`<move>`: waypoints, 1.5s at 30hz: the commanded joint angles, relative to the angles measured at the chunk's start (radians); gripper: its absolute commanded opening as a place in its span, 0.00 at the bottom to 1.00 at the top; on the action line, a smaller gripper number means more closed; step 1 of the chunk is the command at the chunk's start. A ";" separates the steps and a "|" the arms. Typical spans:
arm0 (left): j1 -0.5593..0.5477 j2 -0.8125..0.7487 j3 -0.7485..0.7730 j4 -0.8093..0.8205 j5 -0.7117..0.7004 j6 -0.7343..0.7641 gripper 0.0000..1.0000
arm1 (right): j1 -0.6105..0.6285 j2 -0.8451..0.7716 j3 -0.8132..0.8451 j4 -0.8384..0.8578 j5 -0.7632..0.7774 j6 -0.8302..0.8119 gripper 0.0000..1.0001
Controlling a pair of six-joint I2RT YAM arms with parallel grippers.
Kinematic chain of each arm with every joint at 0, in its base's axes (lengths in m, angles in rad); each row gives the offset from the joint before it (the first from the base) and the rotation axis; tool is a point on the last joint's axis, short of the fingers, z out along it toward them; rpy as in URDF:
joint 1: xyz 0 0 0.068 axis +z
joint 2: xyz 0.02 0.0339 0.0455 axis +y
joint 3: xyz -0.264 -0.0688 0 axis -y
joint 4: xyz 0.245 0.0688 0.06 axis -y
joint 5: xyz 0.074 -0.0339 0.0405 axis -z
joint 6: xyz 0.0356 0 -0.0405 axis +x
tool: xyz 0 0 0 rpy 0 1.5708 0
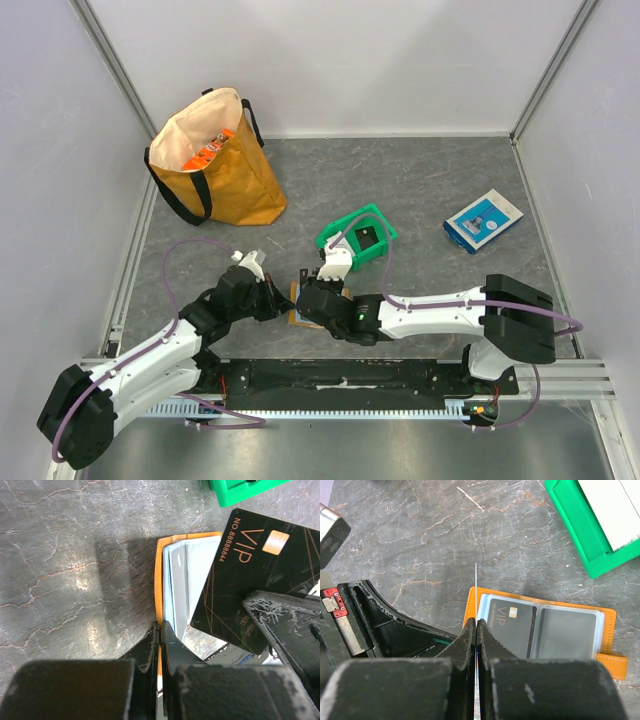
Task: Put the credit cards into the card holder
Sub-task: Turn over the card slot in the card holder.
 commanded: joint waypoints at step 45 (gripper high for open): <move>-0.003 0.118 -0.070 0.042 -0.089 -0.043 0.02 | -0.076 -0.198 -0.128 0.106 -0.246 -0.145 0.00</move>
